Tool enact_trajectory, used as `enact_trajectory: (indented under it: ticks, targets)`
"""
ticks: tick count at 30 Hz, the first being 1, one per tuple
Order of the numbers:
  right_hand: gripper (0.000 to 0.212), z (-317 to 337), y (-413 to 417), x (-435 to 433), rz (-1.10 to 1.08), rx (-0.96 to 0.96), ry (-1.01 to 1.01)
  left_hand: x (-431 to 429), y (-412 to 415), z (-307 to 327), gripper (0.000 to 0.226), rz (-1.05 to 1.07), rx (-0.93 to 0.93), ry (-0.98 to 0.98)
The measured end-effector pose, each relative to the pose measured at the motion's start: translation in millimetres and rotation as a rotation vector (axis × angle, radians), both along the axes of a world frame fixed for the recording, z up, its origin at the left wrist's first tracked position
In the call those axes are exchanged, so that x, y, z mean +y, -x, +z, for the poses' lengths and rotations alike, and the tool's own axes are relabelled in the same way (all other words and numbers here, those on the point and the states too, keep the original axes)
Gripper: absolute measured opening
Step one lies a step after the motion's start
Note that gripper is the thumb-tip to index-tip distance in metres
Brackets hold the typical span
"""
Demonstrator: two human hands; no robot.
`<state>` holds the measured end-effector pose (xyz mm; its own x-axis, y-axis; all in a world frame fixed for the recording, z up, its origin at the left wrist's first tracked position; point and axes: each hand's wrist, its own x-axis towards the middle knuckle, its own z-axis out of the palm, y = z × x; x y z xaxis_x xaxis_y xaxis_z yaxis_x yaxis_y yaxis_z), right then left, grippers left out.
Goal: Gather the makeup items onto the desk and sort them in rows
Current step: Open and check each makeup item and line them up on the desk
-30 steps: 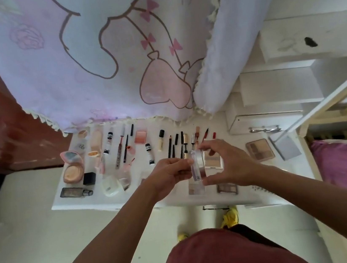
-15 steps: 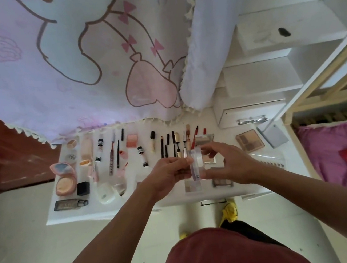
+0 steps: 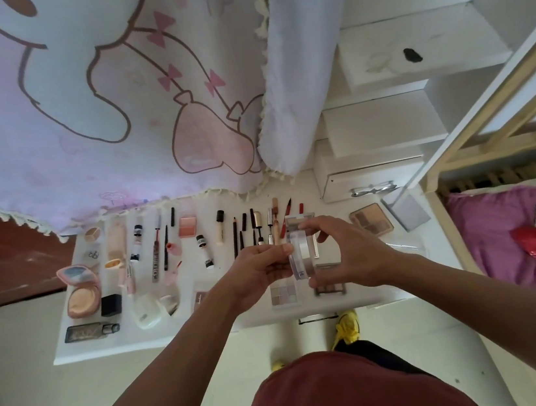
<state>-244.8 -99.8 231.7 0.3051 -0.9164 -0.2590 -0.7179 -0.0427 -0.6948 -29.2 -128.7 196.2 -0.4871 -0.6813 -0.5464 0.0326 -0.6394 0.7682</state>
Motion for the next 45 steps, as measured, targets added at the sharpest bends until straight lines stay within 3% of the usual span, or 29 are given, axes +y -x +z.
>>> enact_trajectory:
  ticks: [5,10,14,17,30,35,45]
  targets:
    - [0.084,-4.5,13.0,-2.3,-0.028,-0.045,-0.048,-3.2,12.5,0.0,0.039,-0.009,-0.002,-0.013]
    - [0.09,-4.5,28.8,-8.8,0.025,0.023,-0.002,-6.0,27.3,-4.6,0.046,0.002,-0.024,-0.035]
    - [0.089,-7.3,40.7,-13.0,0.003,-0.05,-0.067,-11.2,39.6,-4.9,0.054,0.013,-0.014,-0.047]
    - [0.087,-9.3,49.5,-18.4,0.001,-0.034,-0.072,-13.5,50.2,-5.5,0.045,0.012,-0.017,-0.048]
    - [0.09,-14.8,82.5,-40.5,0.1,0.064,0.012,-24.1,81.5,-7.8,0.048,0.056,0.005,-0.068]
    - [0.091,-18.6,92.3,-48.6,0.077,-0.012,-0.032,-29.4,89.7,-8.2,0.046,0.073,0.025,-0.063]
    - [0.076,-21.6,111.1,-51.0,0.09,-0.053,0.086,-31.5,98.7,-14.2,0.071,0.138,0.021,-0.118]
